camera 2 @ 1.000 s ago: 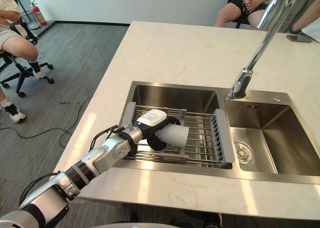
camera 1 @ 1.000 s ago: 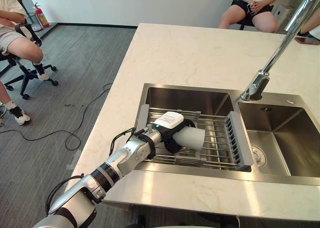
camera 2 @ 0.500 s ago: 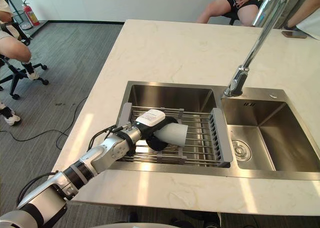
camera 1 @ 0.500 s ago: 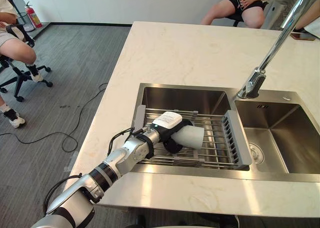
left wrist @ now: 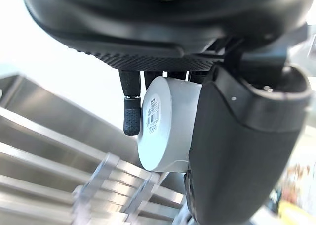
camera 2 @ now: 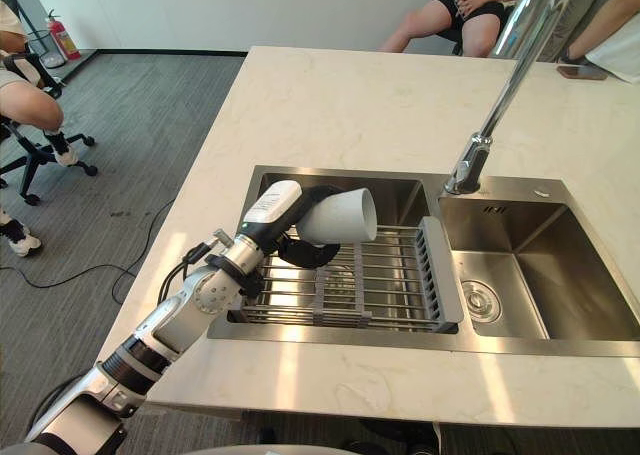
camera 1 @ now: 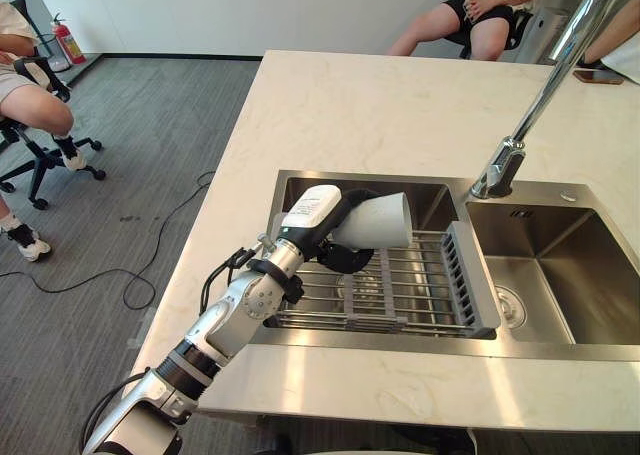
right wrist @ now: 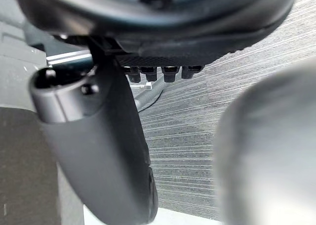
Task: Walk over to the sink, pick up the cup, carry it to the dishwasher, place the cup inside the dishwasher, then close the dishwasher door
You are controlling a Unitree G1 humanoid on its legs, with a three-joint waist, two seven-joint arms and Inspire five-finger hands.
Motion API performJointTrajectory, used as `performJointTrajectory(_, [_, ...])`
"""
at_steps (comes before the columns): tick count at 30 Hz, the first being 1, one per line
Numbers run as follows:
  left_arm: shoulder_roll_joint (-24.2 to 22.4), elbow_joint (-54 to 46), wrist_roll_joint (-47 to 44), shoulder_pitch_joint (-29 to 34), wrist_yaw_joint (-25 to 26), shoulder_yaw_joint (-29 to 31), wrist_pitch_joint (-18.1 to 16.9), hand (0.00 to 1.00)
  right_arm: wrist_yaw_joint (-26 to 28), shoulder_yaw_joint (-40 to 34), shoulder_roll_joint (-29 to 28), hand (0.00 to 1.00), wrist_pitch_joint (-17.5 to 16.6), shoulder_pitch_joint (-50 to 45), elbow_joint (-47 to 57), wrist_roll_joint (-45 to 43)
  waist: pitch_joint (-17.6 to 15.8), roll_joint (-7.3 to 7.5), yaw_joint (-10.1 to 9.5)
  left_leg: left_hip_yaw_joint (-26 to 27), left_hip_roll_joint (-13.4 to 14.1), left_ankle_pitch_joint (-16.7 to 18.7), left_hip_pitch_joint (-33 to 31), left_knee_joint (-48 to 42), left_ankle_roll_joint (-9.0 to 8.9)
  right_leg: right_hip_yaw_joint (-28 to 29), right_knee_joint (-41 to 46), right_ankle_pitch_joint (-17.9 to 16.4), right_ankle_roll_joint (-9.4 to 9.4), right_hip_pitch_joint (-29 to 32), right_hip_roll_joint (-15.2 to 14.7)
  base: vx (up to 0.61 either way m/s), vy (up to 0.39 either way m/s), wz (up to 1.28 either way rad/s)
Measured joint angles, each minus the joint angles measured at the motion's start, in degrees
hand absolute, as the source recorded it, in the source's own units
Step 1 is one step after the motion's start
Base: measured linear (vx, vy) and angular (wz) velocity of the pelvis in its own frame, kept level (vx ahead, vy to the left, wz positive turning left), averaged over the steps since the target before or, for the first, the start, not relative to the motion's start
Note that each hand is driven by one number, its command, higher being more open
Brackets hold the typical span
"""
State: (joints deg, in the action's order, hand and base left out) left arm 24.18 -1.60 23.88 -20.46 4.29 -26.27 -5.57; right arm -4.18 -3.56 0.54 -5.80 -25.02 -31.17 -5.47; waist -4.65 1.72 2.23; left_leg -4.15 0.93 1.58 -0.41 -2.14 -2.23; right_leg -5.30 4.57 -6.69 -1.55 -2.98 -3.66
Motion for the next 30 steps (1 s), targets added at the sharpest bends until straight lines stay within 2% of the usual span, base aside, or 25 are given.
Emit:
performJointTrajectory(7, [-4.73,-10.19,-5.36,7.86,5.05,8.23,-0.21,0.0,0.4,-0.01,-0.07,1.0,0.0,0.71,-0.98,0.02,0.01,-0.01,-0.49,-0.69,-0.1,0.02,0.2,-0.05,-0.01,-0.83,-0.58,0.02,-0.02,-0.91,-0.02,0.01,0.003,0.05])
performJointTrajectory(13, [-9.15,-18.6,-9.74,16.53,8.88,16.24,-0.58,0.0,0.34,0.04,-0.67,1.0,0.06,1.76,-1.89,0.05,0.04,-0.08,-1.97,-1.32,-0.11,0.16,0.34,-0.38,0.02,-1.58,-0.67,0.04,-0.01,-1.62,-0.01,-0.01,0.002,0.06])
performJointTrajectory(16, [-11.29,-21.74,-12.04,19.77,10.64,18.86,-1.21,0.0,0.4,0.49,-1.02,1.0,0.1,1.86,-1.93,0.05,0.06,-0.12,-2.97,-1.52,-0.22,0.29,0.3,-0.57,0.11,-1.81,-0.68,0.04,-0.01,-1.78,-0.14,-0.01,0.009,0.03])
performJointTrajectory(19, [-13.35,-23.66,-14.9,22.44,11.84,21.25,-2.09,0.0,0.4,0.6,-1.36,1.0,0.1,2.17,-1.93,0.04,0.12,-0.19,-3.18,-2.15,-0.45,0.27,-0.02,-0.7,0.12,-2.46,-0.79,0.05,-0.05,-1.88,-0.36,0.0,0.017,0.1])
performJointTrajectory(23, [-15.93,-25.17,-16.61,25.66,12.16,23.74,-2.32,0.0,0.37,0.62,-1.73,1.0,0.11,2.36,-2.01,0.04,0.16,-0.18,-3.52,-2.58,-0.6,0.35,-0.48,-1.09,0.17,-2.89,-1.05,0.11,-0.14,-1.94,-0.41,0.0,0.006,0.06])
performJointTrajectory(30, [-19.16,-25.84,-22.48,31.1,12.59,23.79,-2.82,0.0,0.31,0.71,-1.8,1.0,0.15,3.47,-3.73,0.03,0.44,-0.13,-4.72,-2.82,-0.45,0.52,-1.05,-1.57,0.26,-3.09,-1.49,0.44,-0.57,-1.93,-0.65,0.0,0.005,0.01])
